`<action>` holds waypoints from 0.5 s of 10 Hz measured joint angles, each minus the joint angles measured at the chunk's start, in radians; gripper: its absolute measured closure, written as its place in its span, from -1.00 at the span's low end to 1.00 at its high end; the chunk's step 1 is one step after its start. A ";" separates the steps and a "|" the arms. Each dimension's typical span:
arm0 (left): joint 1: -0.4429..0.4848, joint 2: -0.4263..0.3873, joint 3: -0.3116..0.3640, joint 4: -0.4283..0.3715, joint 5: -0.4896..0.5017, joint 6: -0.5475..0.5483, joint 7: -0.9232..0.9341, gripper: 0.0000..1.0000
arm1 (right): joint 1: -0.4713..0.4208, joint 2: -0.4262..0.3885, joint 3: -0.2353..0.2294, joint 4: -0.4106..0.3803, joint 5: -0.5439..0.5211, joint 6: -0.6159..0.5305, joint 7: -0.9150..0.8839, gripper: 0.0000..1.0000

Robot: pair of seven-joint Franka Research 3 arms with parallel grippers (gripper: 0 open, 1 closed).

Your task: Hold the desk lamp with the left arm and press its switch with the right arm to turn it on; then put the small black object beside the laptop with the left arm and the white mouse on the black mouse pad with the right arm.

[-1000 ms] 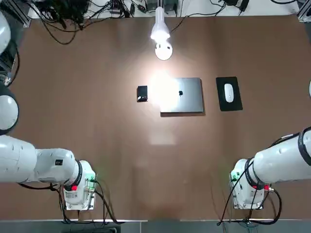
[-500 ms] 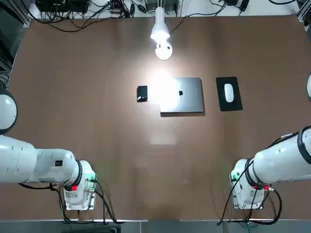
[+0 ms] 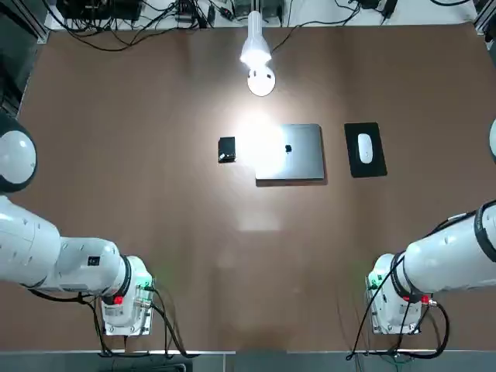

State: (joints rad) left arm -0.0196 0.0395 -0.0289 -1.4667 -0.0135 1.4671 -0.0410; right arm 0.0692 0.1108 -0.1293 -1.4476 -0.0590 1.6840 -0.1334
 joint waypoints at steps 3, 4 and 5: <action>0.000 0.000 0.000 0.000 0.000 0.009 -0.001 -0.98 | -0.003 0.000 -0.001 0.000 0.000 0.000 0.000 -1.00; 0.000 0.000 0.000 0.000 0.000 0.014 -0.001 -0.98 | -0.004 0.000 -0.001 0.000 0.000 -0.001 0.000 -1.00; 0.000 0.000 0.000 0.000 0.000 0.015 -0.001 -0.98 | -0.004 0.000 -0.002 0.000 0.000 -0.002 0.000 -1.00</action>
